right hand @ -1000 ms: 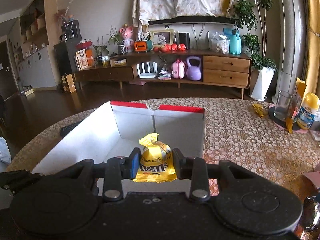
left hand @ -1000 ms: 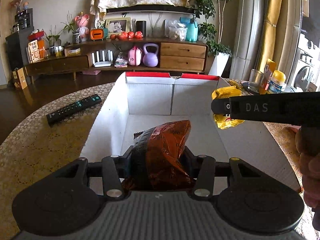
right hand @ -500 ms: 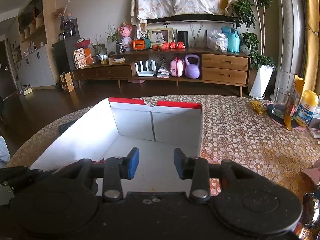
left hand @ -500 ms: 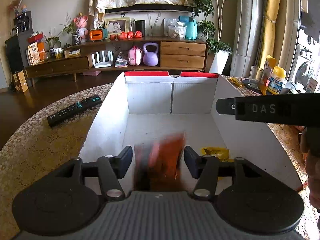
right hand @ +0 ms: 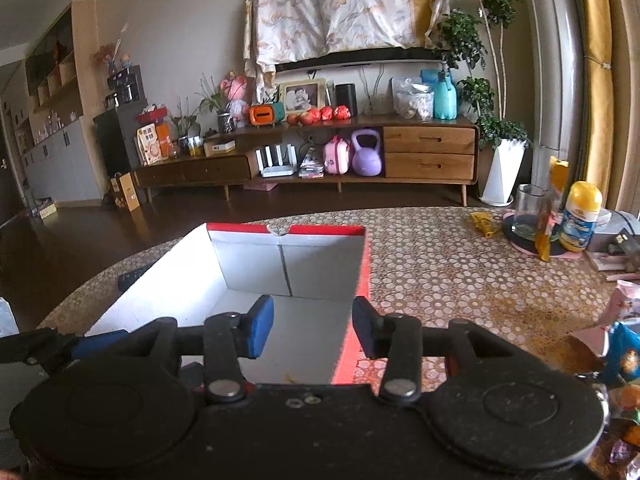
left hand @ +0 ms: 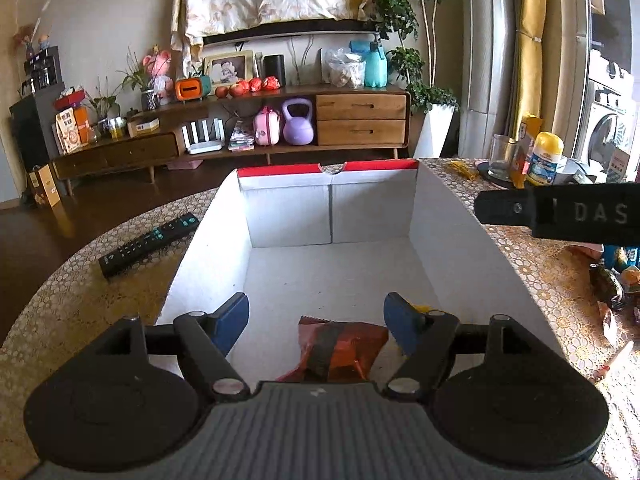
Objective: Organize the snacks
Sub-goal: 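Open both tools to drop the bags into the box, then move both tools back to the snack pile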
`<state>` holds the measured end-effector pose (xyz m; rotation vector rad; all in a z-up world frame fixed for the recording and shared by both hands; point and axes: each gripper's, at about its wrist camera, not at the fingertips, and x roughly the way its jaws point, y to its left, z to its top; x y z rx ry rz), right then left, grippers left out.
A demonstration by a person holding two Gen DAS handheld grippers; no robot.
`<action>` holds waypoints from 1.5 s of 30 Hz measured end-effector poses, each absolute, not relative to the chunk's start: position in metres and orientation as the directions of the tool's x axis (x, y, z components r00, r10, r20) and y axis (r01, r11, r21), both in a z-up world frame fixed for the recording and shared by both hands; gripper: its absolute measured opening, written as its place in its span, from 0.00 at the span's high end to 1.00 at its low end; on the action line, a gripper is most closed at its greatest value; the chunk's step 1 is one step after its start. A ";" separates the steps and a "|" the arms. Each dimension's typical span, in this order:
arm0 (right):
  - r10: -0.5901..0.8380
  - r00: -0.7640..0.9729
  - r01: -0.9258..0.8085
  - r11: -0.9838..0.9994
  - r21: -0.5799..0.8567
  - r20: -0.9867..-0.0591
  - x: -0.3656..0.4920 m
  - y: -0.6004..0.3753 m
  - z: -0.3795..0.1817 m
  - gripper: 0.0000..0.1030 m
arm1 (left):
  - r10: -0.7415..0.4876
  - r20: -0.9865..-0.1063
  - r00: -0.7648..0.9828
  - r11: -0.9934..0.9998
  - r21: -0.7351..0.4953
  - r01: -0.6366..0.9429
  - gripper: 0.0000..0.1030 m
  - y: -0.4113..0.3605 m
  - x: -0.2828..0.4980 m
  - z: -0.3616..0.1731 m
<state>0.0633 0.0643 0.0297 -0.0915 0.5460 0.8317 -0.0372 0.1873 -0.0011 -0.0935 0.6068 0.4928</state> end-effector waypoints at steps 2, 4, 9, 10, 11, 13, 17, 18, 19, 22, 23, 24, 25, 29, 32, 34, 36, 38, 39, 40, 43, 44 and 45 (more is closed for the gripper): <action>0.674 0.552 -0.715 0.686 0.138 -0.491 0.063 0.056 0.031 0.58 | 0.417 -0.564 0.713 0.882 0.064 -0.466 0.28 0.182 -0.037 0.002; 0.671 0.560 -0.705 0.694 0.145 -0.486 0.061 0.048 0.032 0.58 | 0.418 -0.558 0.717 0.884 0.068 -0.462 0.27 0.176 -0.038 0.005; 0.665 0.579 -0.687 0.710 0.157 -0.472 0.057 0.030 0.036 0.58 | 0.410 -0.536 0.738 0.892 0.069 -0.446 0.23 0.162 -0.041 0.014; 0.664 0.584 -0.683 0.713 0.159 -0.468 0.056 0.026 0.037 0.57 | 0.405 -0.533 0.742 0.895 0.065 -0.442 0.23 0.160 -0.041 0.016; 0.663 0.589 -0.678 0.717 0.163 -0.463 0.055 0.022 0.038 0.57 | 0.401 -0.531 0.747 0.897 0.060 -0.438 0.23 0.158 -0.042 0.018; 0.661 0.597 -0.669 0.723 0.173 -0.455 0.053 0.015 0.039 0.57 | 0.395 -0.523 0.755 0.901 0.058 -0.431 0.23 0.153 -0.043 0.021; 0.649 0.620 -0.645 0.742 0.184 -0.441 0.050 -0.004 0.041 0.57 | 0.376 -0.510 0.774 0.913 0.058 -0.405 0.23 0.138 -0.042 0.025; 0.644 0.627 -0.637 0.748 0.187 -0.439 0.050 -0.009 0.040 0.56 | 0.370 -0.508 0.778 0.916 0.059 -0.397 0.23 0.134 -0.041 0.026; 0.638 0.634 -0.628 0.754 0.190 -0.438 0.050 -0.015 0.039 0.56 | 0.363 -0.507 0.782 0.919 0.059 -0.389 0.23 0.129 -0.040 0.027; 0.617 0.655 -0.597 0.776 0.202 -0.435 0.051 -0.033 0.038 0.56 | 0.337 -0.501 0.797 0.932 0.057 -0.359 0.23 0.117 -0.037 0.029; 0.611 0.661 -0.589 0.782 0.204 -0.435 0.052 -0.037 0.037 0.56 | 0.328 -0.500 0.802 0.936 0.056 -0.348 0.23 0.112 -0.036 0.029; 0.603 0.669 -0.578 0.790 0.206 -0.434 0.052 -0.043 0.036 0.55 | 0.318 -0.499 0.806 0.939 0.053 -0.339 0.23 0.108 -0.035 0.029; 0.593 0.678 -0.566 0.798 0.208 -0.435 0.053 -0.049 0.035 0.55 | 0.308 -0.498 0.811 0.943 0.048 -0.329 0.23 0.104 -0.034 0.029; 0.556 0.709 -0.521 0.828 0.210 -0.433 0.054 -0.072 0.031 0.55 | 0.266 -0.494 0.828 0.958 0.041 -0.284 0.23 0.087 -0.028 0.030; 0.523 0.735 -0.480 0.851 0.215 -0.431 0.056 -0.092 0.027 0.54 | 0.241 -0.491 0.837 0.967 0.048 -0.250 0.23 0.073 -0.021 0.031; 0.502 0.749 -0.453 0.864 0.218 -0.433 0.059 -0.106 0.024 0.54 | 0.224 -0.492 0.841 0.972 0.051 -0.229 0.23 0.064 -0.016 0.031; 0.482 0.760 -0.428 0.876 0.221 -0.436 0.060 -0.119 0.021 0.54 | 0.206 -0.493 0.845 0.977 0.057 -0.206 0.23 0.054 -0.012 0.029; 0.459 0.772 -0.402 0.889 0.221 -0.441 0.061 -0.131 0.016 0.54 | 0.191 -0.498 0.846 0.981 0.064 -0.184 0.23 0.045 -0.007 0.027; 0.449 0.776 -0.390 0.894 0.222 -0.443 0.062 -0.137 0.015 0.54 | 0.183 -0.502 0.846 0.983 0.065 -0.173 0.23 0.041 -0.004 0.025; 0.438 0.780 -0.377 0.899 0.223 -0.446 0.064 -0.143 0.013 0.53 | 0.175 -0.504 0.846 0.984 0.065 -0.165 0.23 0.037 -0.002 0.023; 0.406 0.792 -0.341 0.914 0.221 -0.457 0.067 -0.160 0.006 0.53 | 0.148 -0.516 0.844 0.989 0.069 -0.131 0.23 0.024 0.006 0.018; 0.395 0.795 -0.328 0.918 0.222 -0.461 0.069 -0.166 0.004 0.53 | 0.140 -0.521 0.842 0.990 0.072 -0.120 0.23 0.020 0.008 0.016; 0.385 0.797 -0.317 0.922 0.222 -0.465 0.070 -0.172 0.001 0.53 | 0.133 -0.525 0.841 0.991 0.077 -0.109 0.23 0.015 0.011 0.014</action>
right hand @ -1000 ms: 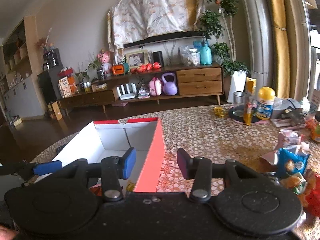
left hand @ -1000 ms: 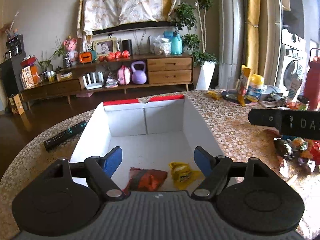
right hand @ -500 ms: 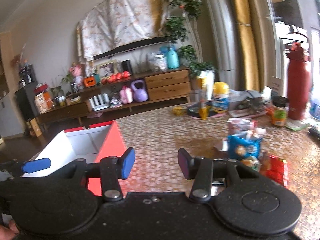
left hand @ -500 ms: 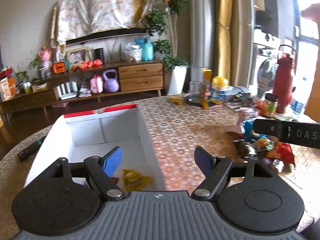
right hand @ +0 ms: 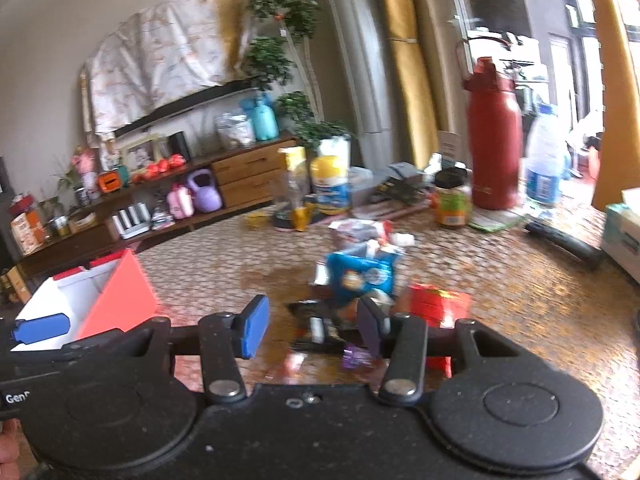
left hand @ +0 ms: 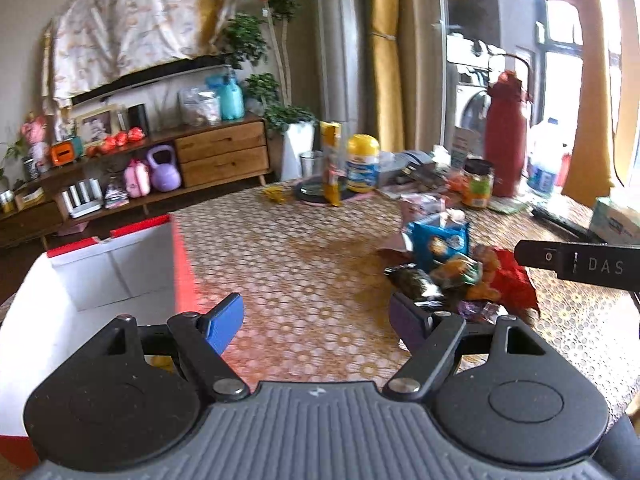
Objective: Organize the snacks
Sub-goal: 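Move both tools back to the snack pile, then grasp the cream stick snack with the left tool while the right tool grasps a brown wrapped candy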
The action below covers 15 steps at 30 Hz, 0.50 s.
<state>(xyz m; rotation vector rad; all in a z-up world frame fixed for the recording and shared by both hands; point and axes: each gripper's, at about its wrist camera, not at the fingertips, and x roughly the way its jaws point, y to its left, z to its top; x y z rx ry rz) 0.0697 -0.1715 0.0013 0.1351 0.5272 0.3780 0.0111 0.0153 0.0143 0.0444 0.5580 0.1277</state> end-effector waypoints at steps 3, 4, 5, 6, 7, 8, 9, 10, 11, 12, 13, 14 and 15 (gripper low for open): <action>0.351 0.807 -0.278 0.935 0.218 -0.475 0.072 -0.186 -0.006 0.52 | 0.111 -0.536 0.837 0.993 0.092 -0.073 0.23 0.002 0.018 0.008; 0.341 0.809 -0.266 0.939 0.219 -0.479 0.073 -0.191 -0.008 0.52 | 0.103 -0.540 0.835 0.993 0.098 -0.059 0.23 -0.002 0.020 0.006; 0.333 0.809 -0.256 0.941 0.220 -0.484 0.074 -0.195 -0.011 0.52 | 0.097 -0.544 0.834 0.994 0.102 -0.049 0.23 -0.006 0.022 0.004; 0.327 0.809 -0.248 0.943 0.221 -0.488 0.074 -0.198 -0.012 0.51 | 0.090 -0.550 0.830 0.994 0.106 -0.037 0.23 -0.009 0.024 0.001; 0.319 0.810 -0.237 0.946 0.222 -0.493 0.075 -0.202 -0.016 0.51 | 0.082 -0.559 0.825 0.994 0.109 -0.025 0.23 -0.012 0.026 -0.002; 0.314 0.810 -0.230 0.947 0.223 -0.496 0.076 -0.205 -0.017 0.51 | 0.074 -0.566 0.821 0.994 0.110 -0.014 0.23 -0.015 0.028 -0.005; 0.307 0.810 -0.222 0.949 0.224 -0.500 0.077 -0.207 -0.019 0.50 | 0.067 -0.572 0.817 0.994 0.110 -0.004 0.23 -0.018 0.030 -0.008; 0.302 0.810 -0.215 0.950 0.224 -0.503 0.077 -0.210 -0.021 0.50 | 0.060 -0.579 0.813 0.994 0.111 0.005 0.23 -0.020 0.032 -0.011; 0.297 0.808 -0.208 0.952 0.225 -0.508 0.078 -0.212 -0.024 0.50 | 0.055 -0.585 0.809 0.993 0.113 0.014 0.23 -0.024 0.033 -0.015; 0.294 0.807 -0.204 0.953 0.226 -0.512 0.079 -0.214 -0.026 0.50 | 0.050 -0.590 0.806 0.993 0.116 0.023 0.23 -0.026 0.035 -0.018; 0.291 0.806 -0.200 0.953 0.226 -0.516 0.079 -0.216 -0.028 0.50 | 0.045 -0.596 0.802 0.993 0.117 0.031 0.23 -0.028 0.036 -0.020; 0.287 0.805 -0.197 0.955 0.223 -0.520 0.080 -0.217 -0.030 0.50 | 0.039 -0.601 0.798 0.992 0.119 0.041 0.23 -0.029 0.038 -0.023; 0.284 0.803 -0.194 0.956 0.220 -0.523 0.081 -0.218 -0.032 0.50 | 0.033 -0.607 0.794 0.992 0.120 0.050 0.23 -0.030 0.040 -0.026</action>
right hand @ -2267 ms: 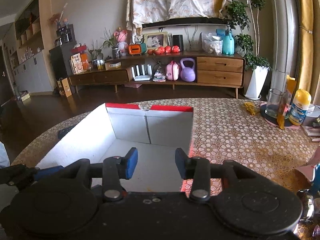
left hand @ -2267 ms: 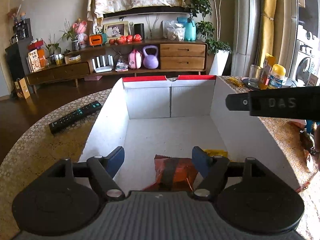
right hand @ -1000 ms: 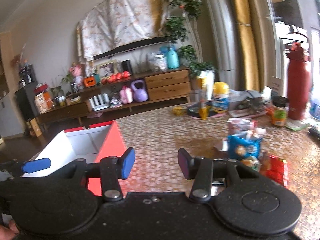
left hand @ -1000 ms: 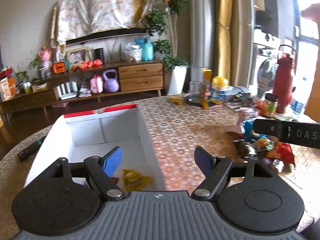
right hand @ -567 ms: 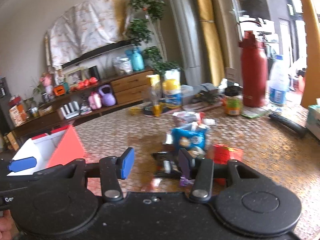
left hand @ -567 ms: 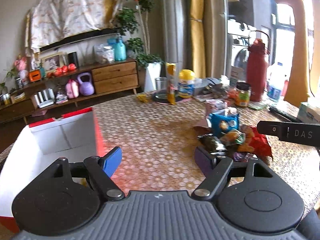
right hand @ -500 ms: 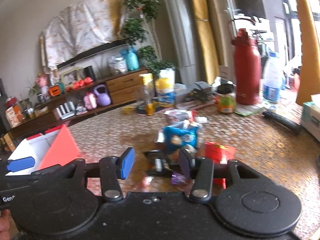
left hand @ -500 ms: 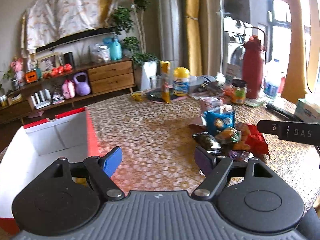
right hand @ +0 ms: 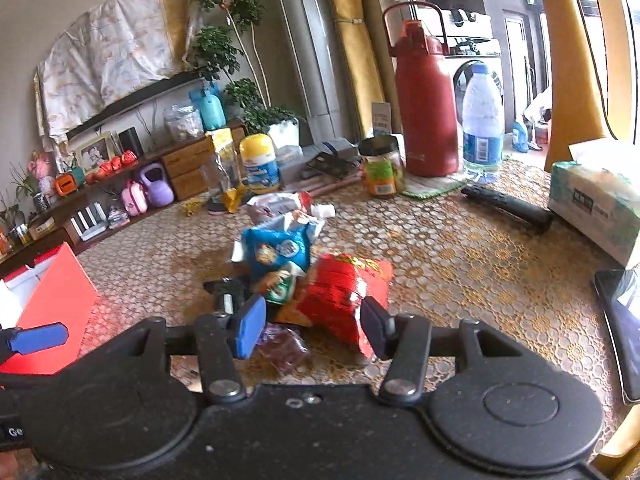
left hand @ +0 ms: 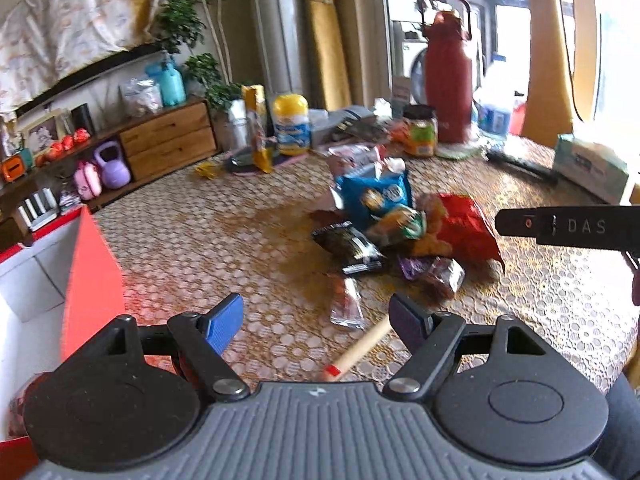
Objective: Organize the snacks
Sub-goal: 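Grasp the cream stick snack with the left tool while the right tool grasps a brown wrapped candy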
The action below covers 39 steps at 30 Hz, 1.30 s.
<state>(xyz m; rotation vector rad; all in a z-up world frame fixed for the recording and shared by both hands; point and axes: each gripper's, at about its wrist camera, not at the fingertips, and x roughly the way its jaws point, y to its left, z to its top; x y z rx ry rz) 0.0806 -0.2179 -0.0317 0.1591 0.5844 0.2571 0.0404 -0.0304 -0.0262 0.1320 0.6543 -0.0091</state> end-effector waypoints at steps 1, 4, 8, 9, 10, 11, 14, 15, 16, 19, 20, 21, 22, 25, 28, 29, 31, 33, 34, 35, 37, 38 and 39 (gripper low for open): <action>0.281 0.802 -0.191 0.957 0.219 -0.528 0.081 -0.219 -0.034 0.49 | 0.027 -0.615 0.788 0.991 0.120 0.060 0.23 -0.031 0.043 -0.030; 0.277 0.793 -0.185 0.958 0.219 -0.542 0.084 -0.222 -0.041 0.49 | 0.014 -0.636 0.771 0.989 0.123 0.084 0.23 -0.034 0.050 -0.042; 0.277 0.781 -0.182 0.958 0.221 -0.560 0.088 -0.221 -0.049 0.47 | -0.007 -0.667 0.745 0.986 0.121 0.118 0.23 -0.036 0.059 -0.058; 0.279 0.777 -0.182 0.958 0.222 -0.565 0.089 -0.221 -0.051 0.47 | -0.015 -0.674 0.738 0.985 0.119 0.128 0.23 -0.036 0.060 -0.063; 0.280 0.774 -0.184 0.958 0.222 -0.568 0.089 -0.221 -0.053 0.47 | -0.018 -0.681 0.732 0.984 0.120 0.135 0.23 -0.036 0.061 -0.066; 0.281 0.770 -0.185 0.958 0.220 -0.573 0.090 -0.220 -0.055 0.47 | -0.021 -0.683 0.730 0.982 0.122 0.142 0.23 -0.037 0.062 -0.071; 0.284 0.759 -0.189 0.957 0.220 -0.586 0.092 -0.217 -0.061 0.46 | -0.036 -0.688 0.725 0.979 0.123 0.164 0.23 -0.037 0.064 -0.079; 0.287 0.755 -0.191 0.957 0.220 -0.590 0.094 -0.216 -0.063 0.46 | -0.041 -0.690 0.722 0.978 0.119 0.170 0.23 -0.036 0.064 -0.082; 0.288 0.751 -0.193 0.956 0.220 -0.594 0.095 -0.215 -0.064 0.45 | -0.045 -0.694 0.719 0.978 0.115 0.172 0.23 -0.035 0.065 -0.083; 0.294 0.741 -0.199 0.955 0.219 -0.603 0.098 -0.211 -0.068 0.45 | -0.060 -0.699 0.712 0.980 0.094 0.175 0.23 -0.032 0.067 -0.087; 0.296 0.739 -0.203 0.954 0.219 -0.605 0.098 -0.209 -0.069 0.45 | -0.062 -0.699 0.712 0.981 0.088 0.173 0.23 -0.031 0.067 -0.088; 0.298 0.737 -0.206 0.954 0.217 -0.606 0.099 -0.207 -0.070 0.45 | -0.070 -0.698 0.713 0.982 0.078 0.172 0.23 -0.030 0.067 -0.089; 0.301 0.735 -0.211 0.953 0.217 -0.607 0.099 -0.206 -0.071 0.44 | -0.076 -0.698 0.712 0.983 0.067 0.170 0.23 -0.028 0.068 -0.089; 0.306 0.731 -0.218 0.952 0.216 -0.610 0.101 -0.202 -0.072 0.43 | -0.097 -0.693 0.714 0.984 0.040 0.173 0.35 -0.025 0.067 -0.090; 0.310 0.729 -0.225 0.951 0.213 -0.611 0.102 -0.199 -0.072 0.43 | -0.129 -0.686 0.716 0.982 0.014 0.190 0.52 -0.024 0.066 -0.089; 0.311 0.728 -0.229 0.950 0.212 -0.610 0.102 -0.197 -0.073 0.43 | -0.135 -0.685 0.716 0.981 0.009 0.194 0.54 -0.025 0.066 -0.089; 0.312 0.728 -0.232 0.950 0.209 -0.610 0.102 -0.195 -0.073 0.42 | -0.143 -0.681 0.719 0.979 0.011 0.206 0.64 -0.026 0.065 -0.089; 0.314 0.727 -0.237 0.949 0.206 -0.611 0.103 -0.193 -0.073 0.42 | -0.147 -0.677 0.721 0.978 0.010 0.209 0.80 -0.027 0.063 -0.088; 0.315 0.726 -0.240 0.949 0.204 -0.612 0.103 -0.192 -0.073 0.42 | -0.150 -0.675 0.723 0.978 0.007 0.209 0.86 -0.026 0.062 -0.088; 0.316 0.725 -0.243 0.949 0.201 -0.612 0.103 -0.190 -0.073 0.42 | -0.148 -0.672 0.726 0.978 0.008 0.208 0.87 -0.026 0.061 -0.089; 0.317 0.726 -0.254 0.948 0.190 -0.610 0.104 -0.186 -0.074 0.41 | -0.147 -0.670 0.728 0.980 0.003 0.200 0.89 -0.024 0.059 -0.089; 0.316 0.727 -0.260 0.948 0.181 -0.610 0.104 -0.183 -0.074 0.41 | -0.147 -0.670 0.728 0.981 -0.002 0.195 0.89 -0.023 0.058 -0.089; 0.316 0.728 -0.265 0.948 0.175 -0.609 0.105 -0.182 -0.074 0.41 | -0.144 -0.669 0.729 0.982 -0.004 0.191 0.89 -0.022 0.057 -0.089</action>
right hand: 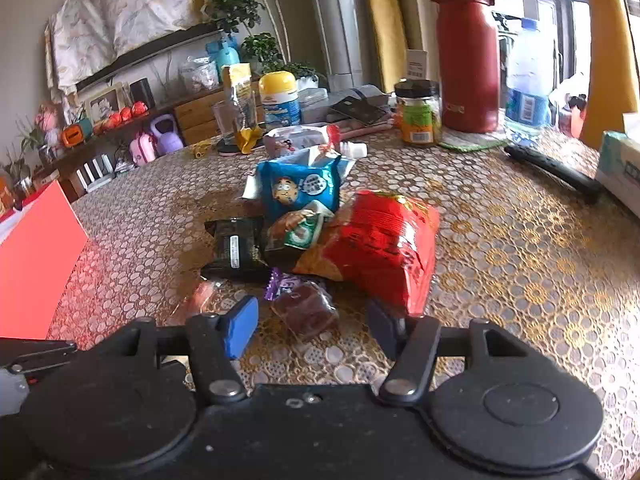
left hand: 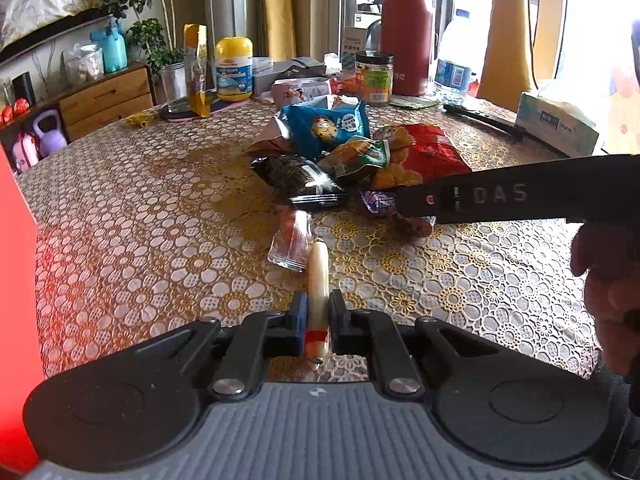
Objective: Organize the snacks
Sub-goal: 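Grasp the cream stick snack with the left tool while the right tool grasps a brown wrapped candy, then carry both held snacks over the box and open both tools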
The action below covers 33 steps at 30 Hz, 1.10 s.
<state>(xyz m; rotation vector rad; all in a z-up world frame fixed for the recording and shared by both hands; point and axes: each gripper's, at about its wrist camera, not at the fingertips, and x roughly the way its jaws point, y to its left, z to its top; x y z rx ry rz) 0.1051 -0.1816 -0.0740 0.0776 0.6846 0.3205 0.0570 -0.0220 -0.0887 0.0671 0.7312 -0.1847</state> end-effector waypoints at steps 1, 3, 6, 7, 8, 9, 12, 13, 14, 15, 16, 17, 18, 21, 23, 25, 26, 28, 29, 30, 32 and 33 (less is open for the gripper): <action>0.317 0.729 -0.271 0.948 0.169 -0.607 0.106 -0.180 -0.074 0.41 | -0.141 -0.670 0.729 0.982 -0.002 0.188 0.89 -0.021 0.056 -0.089; 0.315 0.730 -0.281 0.947 0.154 -0.607 0.108 -0.175 -0.076 0.40 | -0.136 -0.672 0.728 0.984 -0.005 0.180 0.90 -0.019 0.055 -0.088; 0.306 0.726 -0.288 0.949 0.131 -0.616 0.113 -0.170 -0.081 0.41 | -0.131 -0.673 0.728 0.986 -0.013 0.166 0.90 -0.015 0.054 -0.088; 0.304 0.727 -0.291 0.949 0.124 -0.616 0.114 -0.168 -0.082 0.43 | -0.129 -0.675 0.727 0.987 -0.014 0.162 0.90 -0.014 0.053 -0.087; 0.301 0.728 -0.294 0.949 0.116 -0.616 0.115 -0.167 -0.084 0.44 | -0.127 -0.676 0.725 0.987 -0.013 0.160 0.90 -0.013 0.052 -0.087; 0.300 0.728 -0.297 0.948 0.111 -0.617 0.115 -0.166 -0.085 0.52 | -0.124 -0.677 0.726 0.988 -0.013 0.157 0.90 -0.012 0.051 -0.087; 0.289 0.726 -0.298 0.950 0.093 -0.624 0.116 -0.164 -0.088 0.61 | -0.121 -0.673 0.729 0.989 -0.022 0.143 0.90 -0.009 0.049 -0.085; 0.289 0.728 -0.299 0.950 0.092 -0.622 0.115 -0.165 -0.088 0.62 | -0.119 -0.671 0.732 0.990 -0.022 0.140 0.90 -0.008 0.047 -0.084; 0.288 0.729 -0.298 0.950 0.091 -0.621 0.114 -0.165 -0.088 0.62 | -0.116 -0.668 0.735 0.990 -0.021 0.137 0.90 -0.008 0.046 -0.082; 0.289 0.729 -0.297 0.950 0.093 -0.620 0.114 -0.165 -0.088 0.62 | -0.116 -0.665 0.737 0.990 -0.023 0.136 0.90 -0.007 0.045 -0.081; 0.289 0.730 -0.295 0.951 0.095 -0.619 0.113 -0.166 -0.088 0.63 | -0.117 -0.664 0.739 0.991 -0.026 0.134 0.90 -0.007 0.043 -0.079; 0.290 0.733 -0.296 0.950 0.096 -0.616 0.111 -0.167 -0.088 0.63 | -0.116 -0.659 0.743 0.991 -0.027 0.131 0.90 -0.006 0.042 -0.077; 0.292 0.735 -0.298 0.950 0.096 -0.612 0.109 -0.167 -0.087 0.63 | -0.114 -0.654 0.748 0.991 -0.026 0.128 0.90 -0.005 0.039 -0.075; 0.300 0.740 -0.301 0.948 0.102 -0.602 0.102 -0.168 -0.083 0.63 | -0.109 -0.638 0.762 0.993 -0.028 0.118 0.89 -0.003 0.033 -0.067; 0.305 0.743 -0.303 0.947 0.106 -0.595 0.097 -0.168 -0.079 0.63 | -0.104 -0.628 0.771 0.993 -0.027 0.112 0.90 -0.001 0.027 -0.063; 0.307 0.748 -0.303 0.947 0.109 -0.588 0.092 -0.167 -0.075 0.63 | -0.101 -0.618 0.780 0.994 -0.030 0.105 0.90 0.001 0.022 -0.059; 0.310 0.750 -0.305 0.946 0.110 -0.584 0.089 -0.167 -0.072 0.63 | -0.100 -0.615 0.782 0.994 -0.031 0.103 0.89 0.002 0.019 -0.057; 0.317 0.755 -0.311 0.944 0.112 -0.574 0.083 -0.166 -0.068 0.63 | -0.095 -0.608 0.788 0.995 -0.034 0.094 0.90 0.004 0.014 -0.054; 0.319 0.758 -0.313 0.943 0.112 -0.569 0.080 -0.166 -0.065 0.63 | -0.094 -0.604 0.791 0.995 -0.037 0.090 0.90 0.005 0.011 -0.052; 0.322 0.760 -0.316 0.942 0.112 -0.564 0.077 -0.165 -0.063 0.63 | -0.093 -0.600 0.795 0.995 -0.040 0.086 0.90 0.006 0.008 -0.050; 0.331 0.761 -0.324 0.939 0.116 -0.557 0.072 -0.164 -0.059 0.63 | -0.090 -0.591 0.802 0.996 -0.042 0.080 0.90 0.009 0.002 -0.047; 0.335 0.763 -0.328 0.938 0.115 -0.553 0.069 -0.163 -0.057 0.63 | -0.088 -0.585 0.806 0.996 -0.044 0.077 0.90 0.010 -0.001 -0.045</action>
